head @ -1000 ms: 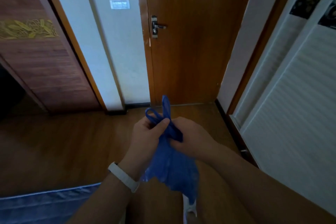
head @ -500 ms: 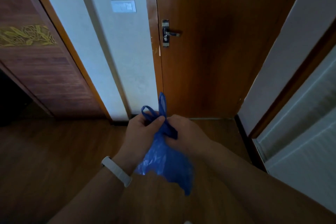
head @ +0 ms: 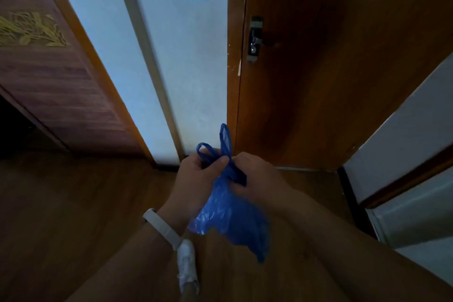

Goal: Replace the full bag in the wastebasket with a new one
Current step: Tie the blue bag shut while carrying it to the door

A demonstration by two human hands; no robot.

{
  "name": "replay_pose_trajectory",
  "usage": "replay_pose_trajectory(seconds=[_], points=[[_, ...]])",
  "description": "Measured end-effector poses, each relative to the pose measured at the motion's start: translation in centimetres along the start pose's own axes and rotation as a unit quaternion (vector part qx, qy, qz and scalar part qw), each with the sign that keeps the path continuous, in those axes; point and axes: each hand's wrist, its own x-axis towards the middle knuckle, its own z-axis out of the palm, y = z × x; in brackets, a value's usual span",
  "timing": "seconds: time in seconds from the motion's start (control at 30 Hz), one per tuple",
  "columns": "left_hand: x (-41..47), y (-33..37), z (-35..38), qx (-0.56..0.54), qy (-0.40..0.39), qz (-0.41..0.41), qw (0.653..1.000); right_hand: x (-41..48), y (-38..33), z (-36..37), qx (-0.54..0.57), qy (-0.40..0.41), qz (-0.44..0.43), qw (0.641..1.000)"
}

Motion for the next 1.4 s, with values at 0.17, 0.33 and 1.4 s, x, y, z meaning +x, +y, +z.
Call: replay_pose_trajectory(seconds=[0.17, 0.33, 1.4], points=[[9.9, 0.2, -6.9, 0.034, -0.029, -0.02, 0.999, 10.0, 1.1, 4.6, 0.0, 0.012, 0.056, 0.998], [18.6, 1.6, -13.6, 0.032, -0.047, -0.065, 0.996, 19.5, 0.3, 7.9, -0.025, 0.018, 0.082, 0.996], [51.7, -31.8, -20.9, 0.078, 0.035, -0.254, 0.964, 37.2, 36.4, 36.4, -0.004, -0.18, 0.077, 0.981]])
